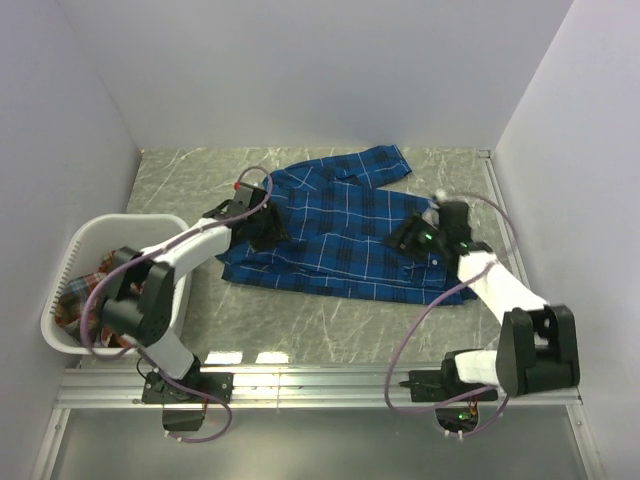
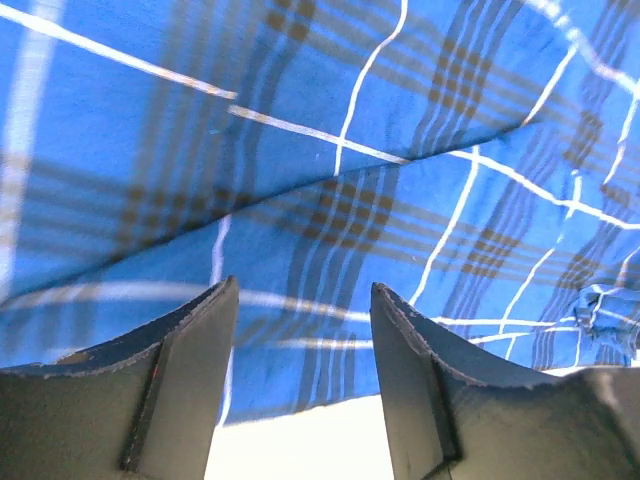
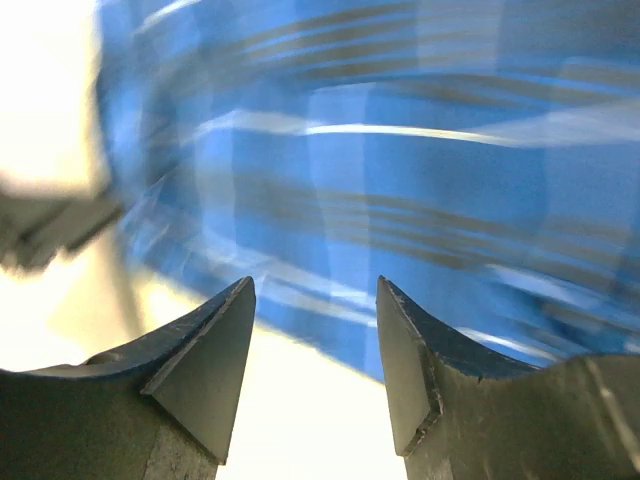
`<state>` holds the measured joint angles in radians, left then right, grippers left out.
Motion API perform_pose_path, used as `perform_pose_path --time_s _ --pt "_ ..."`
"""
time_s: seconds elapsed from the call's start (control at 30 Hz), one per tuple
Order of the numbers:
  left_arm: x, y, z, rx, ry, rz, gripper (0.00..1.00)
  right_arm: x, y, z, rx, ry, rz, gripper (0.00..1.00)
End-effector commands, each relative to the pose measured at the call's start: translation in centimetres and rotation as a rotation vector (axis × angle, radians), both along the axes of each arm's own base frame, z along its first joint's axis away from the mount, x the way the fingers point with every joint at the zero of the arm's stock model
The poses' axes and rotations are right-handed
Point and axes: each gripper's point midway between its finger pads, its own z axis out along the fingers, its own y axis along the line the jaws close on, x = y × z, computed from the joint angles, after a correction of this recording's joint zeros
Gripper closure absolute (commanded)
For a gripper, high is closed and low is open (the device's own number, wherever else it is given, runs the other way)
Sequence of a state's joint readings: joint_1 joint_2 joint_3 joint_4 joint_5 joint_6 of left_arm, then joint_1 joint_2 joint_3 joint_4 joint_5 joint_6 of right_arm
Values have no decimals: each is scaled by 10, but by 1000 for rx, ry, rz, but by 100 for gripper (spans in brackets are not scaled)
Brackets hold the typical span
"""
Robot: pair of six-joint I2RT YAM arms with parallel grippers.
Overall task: Fold and stack the long sleeve shirts
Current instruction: Fold the shirt
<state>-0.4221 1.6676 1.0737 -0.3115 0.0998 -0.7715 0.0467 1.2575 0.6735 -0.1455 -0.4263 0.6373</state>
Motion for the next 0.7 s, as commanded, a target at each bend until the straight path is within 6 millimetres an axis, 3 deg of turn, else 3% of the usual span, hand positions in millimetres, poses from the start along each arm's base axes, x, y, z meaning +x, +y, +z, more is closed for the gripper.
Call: perform_pose_path --time_s 0.0,0.03,0.07,0.1,0.13,0.17,0.2,0.23,0.3,0.43,0.57,0.67 --pt "-9 28 23 94 -58 71 39 3 83 42 84 -105 382 41" --pt "-11 35 23 116 -58 87 40 1 98 43 100 -93 449 41" --pt "-13 45 19 147 -55 115 41 1 119 61 133 -126 554 41" --pt "-17 50 14 159 -36 127 44 -10 138 41 151 -36 634 41" --pt "-20 55 9 166 -21 135 45 -15 151 37 163 -6 692 41" --pt "-23 63 -1 170 8 155 47 -18 164 47 180 4 777 41" --pt "-24 67 -4 173 17 163 49 -28 180 27 178 77 845 41" --pt "-28 72 -14 190 41 167 51 -25 190 33 178 70 888 41" --pt "-30 80 -21 212 57 186 53 -39 200 9 176 167 957 41" --pt "-39 91 -41 232 120 204 54 -55 197 -18 196 293 980 42" --pt "-46 100 -55 244 174 219 55 -75 172 -51 91 416 968 41" --pt "-49 104 -60 240 191 228 55 -76 152 -70 12 456 885 42"
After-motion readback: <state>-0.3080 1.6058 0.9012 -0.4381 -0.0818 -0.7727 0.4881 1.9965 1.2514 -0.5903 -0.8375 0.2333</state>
